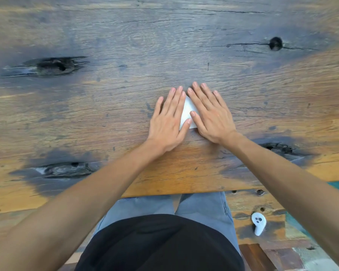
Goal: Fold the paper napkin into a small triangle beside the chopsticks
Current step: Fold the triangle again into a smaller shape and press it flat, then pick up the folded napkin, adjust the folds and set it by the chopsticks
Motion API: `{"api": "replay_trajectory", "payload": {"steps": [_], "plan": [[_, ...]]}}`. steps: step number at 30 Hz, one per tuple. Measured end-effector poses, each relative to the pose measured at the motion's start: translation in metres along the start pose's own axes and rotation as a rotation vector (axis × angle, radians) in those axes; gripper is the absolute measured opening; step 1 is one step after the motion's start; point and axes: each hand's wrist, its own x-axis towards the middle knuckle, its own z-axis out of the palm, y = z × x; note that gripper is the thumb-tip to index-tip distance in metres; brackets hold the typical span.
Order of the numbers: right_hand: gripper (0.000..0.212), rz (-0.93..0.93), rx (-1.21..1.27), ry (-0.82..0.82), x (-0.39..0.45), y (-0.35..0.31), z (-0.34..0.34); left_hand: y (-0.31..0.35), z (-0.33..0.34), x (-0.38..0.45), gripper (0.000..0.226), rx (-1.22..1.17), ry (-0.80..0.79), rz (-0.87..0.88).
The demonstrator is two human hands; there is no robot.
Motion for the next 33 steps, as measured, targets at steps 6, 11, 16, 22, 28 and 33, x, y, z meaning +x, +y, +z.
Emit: {"api": "replay_trajectory", "payload": {"steps": [6,11,16,22,28,33], "plan": [[0.062,-0.189,-0.124,-0.041,0.011,0.023,0.011,-0.022,0.009,0.009,0.075,0.112,-0.042,0.084],[0.065,-0.205,-0.113,0.007,0.010,0.031,0.026,-0.029,0.020,0.010,0.076,0.139,0.013,0.099],[0.068,-0.214,-0.076,-0.003,0.011,0.033,0.029,-0.029,0.020,0.010,0.077,0.115,0.010,0.098],[0.064,-0.160,0.062,-0.222,0.014,0.019,-0.009,-0.018,-0.016,0.011,0.075,0.043,-0.229,0.044],[0.057,0.267,0.524,-0.104,0.028,-0.006,-0.044,-0.015,-0.051,0.011,0.068,-0.191,-0.171,-0.096],[0.058,0.379,0.568,-0.142,0.033,-0.023,-0.036,0.003,-0.040,-0.001,0.075,-0.229,-0.154,-0.173]]}}
